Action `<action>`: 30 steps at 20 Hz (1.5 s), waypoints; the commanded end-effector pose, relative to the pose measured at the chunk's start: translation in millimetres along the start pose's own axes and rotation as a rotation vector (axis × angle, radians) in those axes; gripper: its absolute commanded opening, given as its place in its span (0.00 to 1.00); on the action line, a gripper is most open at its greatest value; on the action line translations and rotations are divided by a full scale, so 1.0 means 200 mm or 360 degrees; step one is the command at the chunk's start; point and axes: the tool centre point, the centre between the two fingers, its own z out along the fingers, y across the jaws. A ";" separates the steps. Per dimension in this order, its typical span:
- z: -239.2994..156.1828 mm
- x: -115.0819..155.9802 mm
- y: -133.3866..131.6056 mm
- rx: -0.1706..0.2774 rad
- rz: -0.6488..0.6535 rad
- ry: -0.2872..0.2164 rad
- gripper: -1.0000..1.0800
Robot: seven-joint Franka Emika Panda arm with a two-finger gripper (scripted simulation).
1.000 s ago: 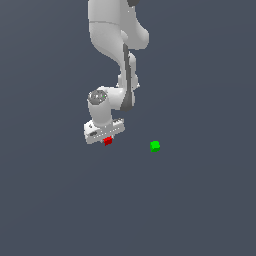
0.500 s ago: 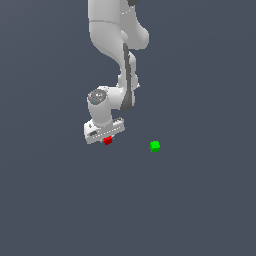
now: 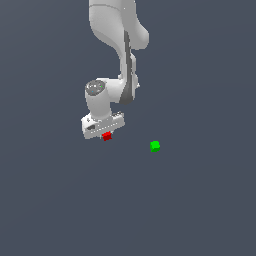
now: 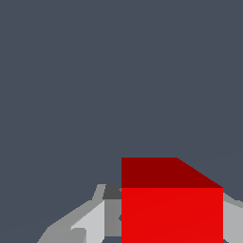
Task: Stack the red cube on top of the green cube.
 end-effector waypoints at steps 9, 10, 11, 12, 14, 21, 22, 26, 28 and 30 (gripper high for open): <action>-0.28 0.00 0.00 -0.0001 -0.0001 0.0001 0.00; -0.29 0.00 0.00 -0.0001 -0.0001 0.0001 0.00; -0.30 0.00 0.00 -0.0001 -0.0001 0.0001 0.00; -0.31 0.01 0.00 -0.0001 -0.0001 0.0001 0.00; -0.31 0.01 0.00 -0.0001 -0.0001 0.0001 0.00; -0.30 0.01 0.00 -0.0001 -0.0001 0.0001 0.00; -0.30 0.02 -0.01 -0.0001 -0.0001 0.0001 0.00; -0.28 0.05 -0.06 0.0000 -0.0001 0.0002 0.00; -0.27 0.08 -0.11 0.0000 -0.0001 0.0002 0.00; -0.25 0.12 -0.16 0.0000 -0.0001 0.0002 0.00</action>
